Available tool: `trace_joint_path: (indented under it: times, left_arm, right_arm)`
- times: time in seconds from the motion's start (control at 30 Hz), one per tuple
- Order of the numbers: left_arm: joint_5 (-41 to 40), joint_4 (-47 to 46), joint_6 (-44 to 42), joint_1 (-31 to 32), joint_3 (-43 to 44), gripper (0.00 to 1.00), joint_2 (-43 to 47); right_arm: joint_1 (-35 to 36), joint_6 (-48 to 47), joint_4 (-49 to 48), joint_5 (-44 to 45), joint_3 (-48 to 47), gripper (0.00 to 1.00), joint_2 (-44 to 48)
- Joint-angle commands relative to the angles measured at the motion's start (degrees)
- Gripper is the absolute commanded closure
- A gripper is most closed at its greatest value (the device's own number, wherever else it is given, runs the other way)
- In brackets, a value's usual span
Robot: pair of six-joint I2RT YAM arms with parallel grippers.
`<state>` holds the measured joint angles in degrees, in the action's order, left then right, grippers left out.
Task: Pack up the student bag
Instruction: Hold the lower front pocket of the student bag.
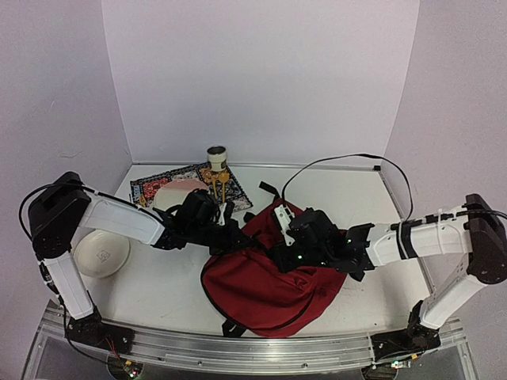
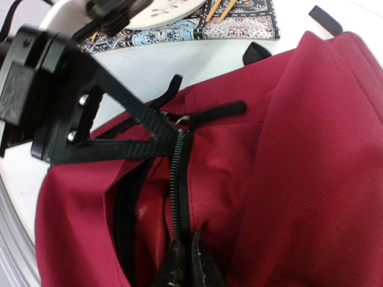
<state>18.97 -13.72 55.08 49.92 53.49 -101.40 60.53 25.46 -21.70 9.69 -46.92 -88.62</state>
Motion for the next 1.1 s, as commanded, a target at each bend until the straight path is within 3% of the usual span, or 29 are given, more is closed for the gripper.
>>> trace_joint_path:
  times: [0.0,0.4,0.63,0.83,1.07]
  left_arm:
    - [-3.1,-2.5,-1.4,1.8,-2.4,1.0,6.0]
    - [-12.7,-2.4,-5.2,4.3,-5.7,1.0,15.0]
    - [-16.5,-2.0,-7.5,5.7,-6.9,1.0,19.8]
    - [-18.3,-0.6,-8.6,6.2,-9.4,1.0,23.3]
    - [-24.5,3.8,-9.5,6.2,-11.4,1.0,25.5]
  right_arm:
    - [0.2,-0.9,4.3,-0.1,-4.7,0.93,3.7]
    - [0.2,-2.4,10.6,-4.3,-13.1,0.76,5.2]
    - [0.1,-2.4,11.3,-2.0,-15.6,0.75,1.2]
    - [0.1,-1.5,12.4,-4.8,-14.4,0.88,-4.2]
    - [0.1,0.4,11.8,-6.3,-9.1,0.97,-6.0]
